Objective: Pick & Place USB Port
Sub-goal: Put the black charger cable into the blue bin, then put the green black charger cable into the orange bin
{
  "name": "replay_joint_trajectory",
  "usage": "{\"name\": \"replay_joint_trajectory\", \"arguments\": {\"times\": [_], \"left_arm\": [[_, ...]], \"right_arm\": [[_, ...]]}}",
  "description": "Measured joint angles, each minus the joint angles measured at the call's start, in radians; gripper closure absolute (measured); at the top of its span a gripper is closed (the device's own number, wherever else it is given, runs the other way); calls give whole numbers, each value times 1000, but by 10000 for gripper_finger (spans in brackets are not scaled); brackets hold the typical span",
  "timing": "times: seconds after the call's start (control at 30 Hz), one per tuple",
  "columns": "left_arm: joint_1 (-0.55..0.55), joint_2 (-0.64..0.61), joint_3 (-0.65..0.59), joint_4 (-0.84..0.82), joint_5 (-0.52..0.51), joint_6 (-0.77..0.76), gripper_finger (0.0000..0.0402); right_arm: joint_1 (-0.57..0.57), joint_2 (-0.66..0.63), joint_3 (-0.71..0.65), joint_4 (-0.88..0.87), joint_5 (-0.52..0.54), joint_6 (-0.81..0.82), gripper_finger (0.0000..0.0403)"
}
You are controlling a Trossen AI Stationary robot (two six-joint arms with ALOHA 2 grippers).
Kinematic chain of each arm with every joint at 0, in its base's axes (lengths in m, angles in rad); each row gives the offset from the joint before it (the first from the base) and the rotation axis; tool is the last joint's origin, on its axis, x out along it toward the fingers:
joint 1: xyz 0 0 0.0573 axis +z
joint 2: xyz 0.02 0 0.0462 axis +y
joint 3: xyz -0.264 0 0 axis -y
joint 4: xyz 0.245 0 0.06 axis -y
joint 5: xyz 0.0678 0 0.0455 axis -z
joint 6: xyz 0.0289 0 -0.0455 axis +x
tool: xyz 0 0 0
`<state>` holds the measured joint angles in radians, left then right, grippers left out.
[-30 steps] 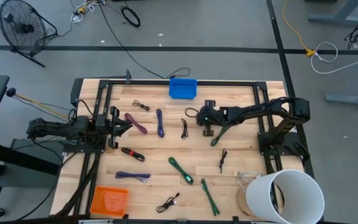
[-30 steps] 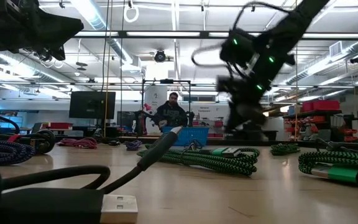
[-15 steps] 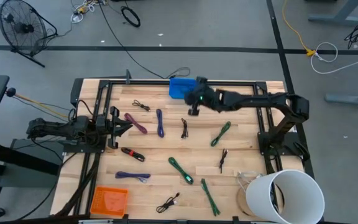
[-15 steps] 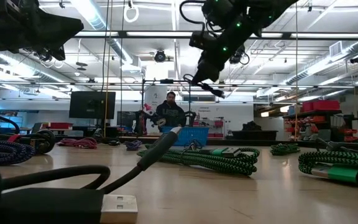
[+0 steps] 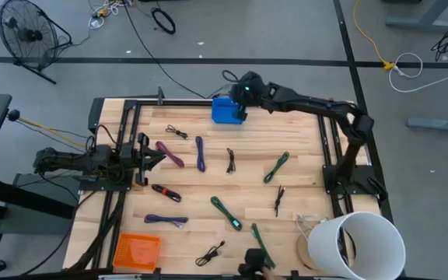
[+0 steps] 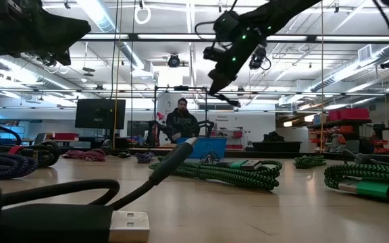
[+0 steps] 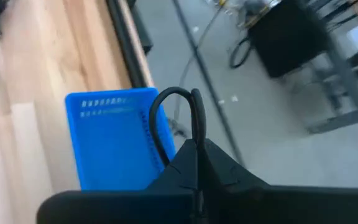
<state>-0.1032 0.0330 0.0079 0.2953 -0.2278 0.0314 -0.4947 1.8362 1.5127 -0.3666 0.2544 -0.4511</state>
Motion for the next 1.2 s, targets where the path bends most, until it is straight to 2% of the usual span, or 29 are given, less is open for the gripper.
{"name": "replay_joint_trajectory", "arguments": {"times": [0.17,0.37,0.9,1.0,1.2], "left_arm": [[0,0,0,-2,7,-1,348],[0,0,0,-1,6,3,348],[0,0,0,-1,4,4,348],[0,0,0,-1,4,5,348],[0,0,0,-1,4,5,348]], "right_arm": [[-2,98,76,-9,-23,7,403],[-2,171,91,2,-67,6,403],[-7,188,92,35,-113,24,401],[-7,188,92,37,-91,22,386],[-7,188,92,38,-46,14,332]]}}
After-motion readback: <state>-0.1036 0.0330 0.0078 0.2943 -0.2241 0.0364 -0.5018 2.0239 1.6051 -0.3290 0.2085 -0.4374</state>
